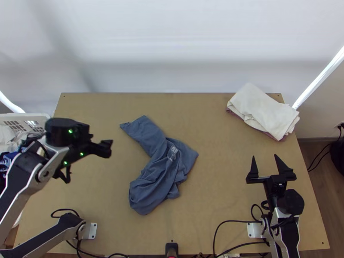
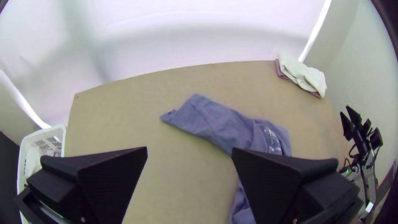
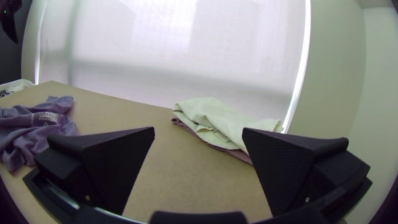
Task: Fold the t-shirt
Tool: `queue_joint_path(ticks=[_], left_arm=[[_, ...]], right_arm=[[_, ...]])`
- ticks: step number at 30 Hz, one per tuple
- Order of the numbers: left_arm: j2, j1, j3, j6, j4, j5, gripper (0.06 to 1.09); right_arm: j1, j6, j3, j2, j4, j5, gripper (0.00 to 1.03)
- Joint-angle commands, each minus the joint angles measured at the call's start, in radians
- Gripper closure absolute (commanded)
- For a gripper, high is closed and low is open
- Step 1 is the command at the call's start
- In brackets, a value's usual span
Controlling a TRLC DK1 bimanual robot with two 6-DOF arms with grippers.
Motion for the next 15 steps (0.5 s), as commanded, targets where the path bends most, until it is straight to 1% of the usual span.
queue_joint_path(ticks=[1,9,15], left_arm=[[0.006,0.073,0.053,0.008,-0.038,0.029,0.10],[0.046,0.207,0.109,-0.068,-0.156,0.084,0.10],[0.059,0.291,0.114,-0.097,-0.171,0.084,0.10]], right_arm=[[-0.002,-0.004,-0.008,-0.002,0.009,0.008,0.04],[-0.002,-0.004,-0.010,-0.002,0.009,0.008,0.04],[-0.002,-0.004,-0.008,-0.002,0.009,0.008,0.04]])
